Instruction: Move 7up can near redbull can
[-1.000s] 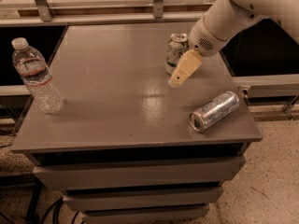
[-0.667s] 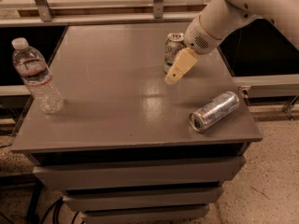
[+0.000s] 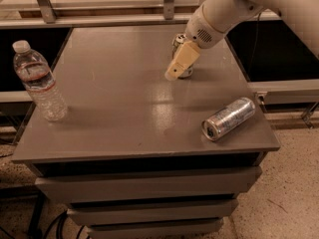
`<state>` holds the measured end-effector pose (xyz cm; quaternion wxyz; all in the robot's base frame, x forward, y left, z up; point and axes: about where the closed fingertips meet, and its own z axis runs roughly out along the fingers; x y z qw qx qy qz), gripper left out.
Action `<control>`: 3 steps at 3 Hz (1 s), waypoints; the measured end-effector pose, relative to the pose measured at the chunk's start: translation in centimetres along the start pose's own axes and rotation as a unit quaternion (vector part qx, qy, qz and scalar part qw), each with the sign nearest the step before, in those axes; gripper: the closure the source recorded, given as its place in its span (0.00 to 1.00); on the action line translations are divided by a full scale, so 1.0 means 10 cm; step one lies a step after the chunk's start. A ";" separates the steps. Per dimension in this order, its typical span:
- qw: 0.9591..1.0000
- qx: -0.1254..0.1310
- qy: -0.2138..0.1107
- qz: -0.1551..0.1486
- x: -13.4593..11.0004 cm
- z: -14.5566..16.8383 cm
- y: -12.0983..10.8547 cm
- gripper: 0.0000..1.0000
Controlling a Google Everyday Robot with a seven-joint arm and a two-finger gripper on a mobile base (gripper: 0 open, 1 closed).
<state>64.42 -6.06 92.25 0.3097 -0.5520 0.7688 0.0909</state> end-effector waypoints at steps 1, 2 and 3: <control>1.000 -0.010 -0.018 -0.016 -0.21 0.02 0.04 0.00; 0.998 -0.035 -0.040 -0.031 -0.39 0.05 0.19 0.00; 0.995 -0.064 -0.066 -0.048 -0.59 0.06 0.39 0.00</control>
Offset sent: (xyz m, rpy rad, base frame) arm -0.0221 0.0669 0.0244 0.1218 0.0075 0.1851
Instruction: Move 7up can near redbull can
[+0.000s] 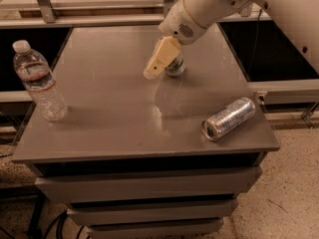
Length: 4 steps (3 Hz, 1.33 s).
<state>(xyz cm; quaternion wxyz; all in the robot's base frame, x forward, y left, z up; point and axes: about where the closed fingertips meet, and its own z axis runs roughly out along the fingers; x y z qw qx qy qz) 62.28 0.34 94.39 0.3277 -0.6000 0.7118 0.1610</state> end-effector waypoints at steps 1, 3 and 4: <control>0.999 -0.027 -0.026 -0.015 -0.18 0.00 0.19 0.00; 0.995 -0.062 -0.066 -0.040 -0.46 0.00 0.42 0.00; 0.994 -0.072 -0.076 -0.042 -0.50 0.02 0.46 0.00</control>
Offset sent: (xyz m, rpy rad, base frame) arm -0.0456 0.0484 0.0350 0.1318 0.0037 0.1900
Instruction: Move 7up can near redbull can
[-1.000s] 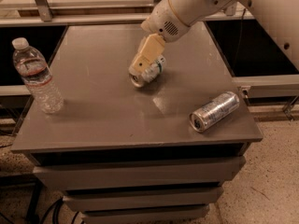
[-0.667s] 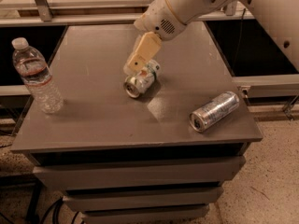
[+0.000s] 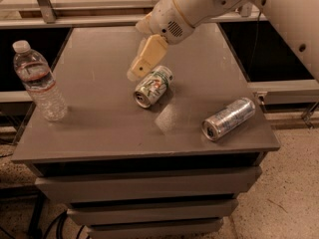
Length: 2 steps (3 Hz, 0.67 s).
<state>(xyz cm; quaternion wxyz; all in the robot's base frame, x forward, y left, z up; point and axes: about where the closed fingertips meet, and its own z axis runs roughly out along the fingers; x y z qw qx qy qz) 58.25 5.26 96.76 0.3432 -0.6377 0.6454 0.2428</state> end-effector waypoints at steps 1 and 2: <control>1.000 -0.008 -0.006 -0.001 -0.01 0.03 0.02 0.00; 1.000 -0.012 -0.011 0.000 -0.01 0.05 0.03 0.00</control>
Offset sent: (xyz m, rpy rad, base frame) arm -0.0019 0.0018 -0.0037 0.0387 0.0204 0.0261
